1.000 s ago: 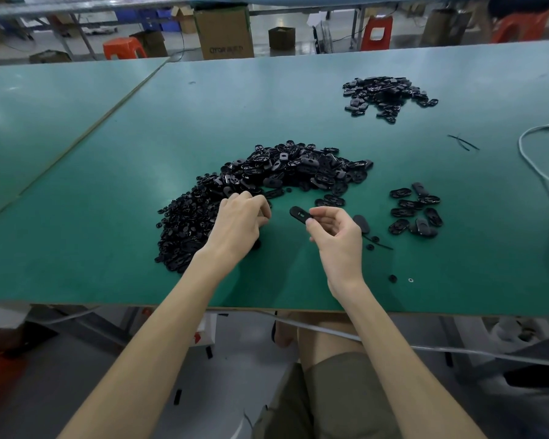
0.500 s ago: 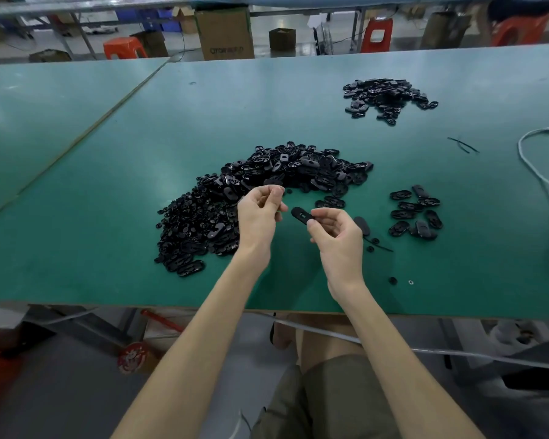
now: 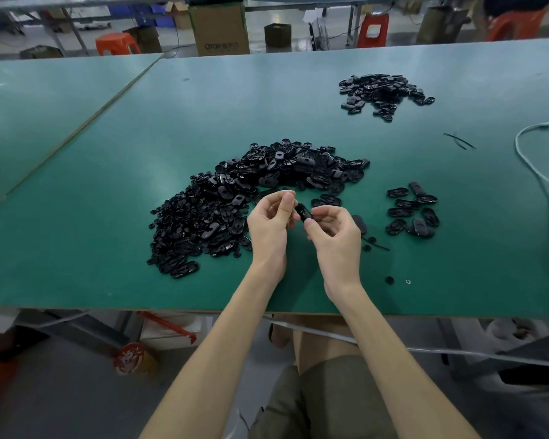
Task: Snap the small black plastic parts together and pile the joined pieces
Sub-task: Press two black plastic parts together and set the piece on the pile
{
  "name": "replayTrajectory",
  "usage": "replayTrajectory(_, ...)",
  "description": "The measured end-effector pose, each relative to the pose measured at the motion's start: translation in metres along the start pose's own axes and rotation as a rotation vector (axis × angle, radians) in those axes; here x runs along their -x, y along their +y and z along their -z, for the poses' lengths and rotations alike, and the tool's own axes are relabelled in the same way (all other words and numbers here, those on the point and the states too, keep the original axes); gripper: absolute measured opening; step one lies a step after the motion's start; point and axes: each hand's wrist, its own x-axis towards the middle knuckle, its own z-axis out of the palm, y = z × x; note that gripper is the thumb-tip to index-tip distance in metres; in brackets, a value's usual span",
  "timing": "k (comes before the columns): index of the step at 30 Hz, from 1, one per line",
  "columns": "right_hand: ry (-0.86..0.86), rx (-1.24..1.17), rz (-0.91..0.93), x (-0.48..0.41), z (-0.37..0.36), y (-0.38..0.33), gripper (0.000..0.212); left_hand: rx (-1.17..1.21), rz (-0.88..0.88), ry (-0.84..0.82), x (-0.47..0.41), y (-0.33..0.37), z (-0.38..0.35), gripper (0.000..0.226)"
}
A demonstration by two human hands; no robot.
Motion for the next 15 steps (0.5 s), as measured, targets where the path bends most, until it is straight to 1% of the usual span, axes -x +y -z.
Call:
replayTrajectory(3, 0.011, -0.016, -0.008, -0.0004, -0.0003, 0.0000, 0.016, -0.021, -0.041, -0.024, 0.0007, -0.0020, 0.0007, 0.009)
replayTrajectory(6, 0.019, -0.025, -0.008, -0.0007, -0.0006, -0.0008, 0.016, -0.064, -0.073, -0.048, 0.0002, -0.0046, 0.0011, 0.012)
replayTrajectory(10, 0.032, -0.038, -0.008, -0.0007, -0.0005, -0.0018, 0.016, -0.086, -0.082, -0.070, -0.0008, -0.0064, 0.0012, 0.016)
replayTrajectory(15, 0.049, -0.073, -0.022, -0.0004, 0.0000, -0.0027, 0.016, -0.099, -0.092, -0.068, -0.0007, -0.0086, 0.0008, 0.016)
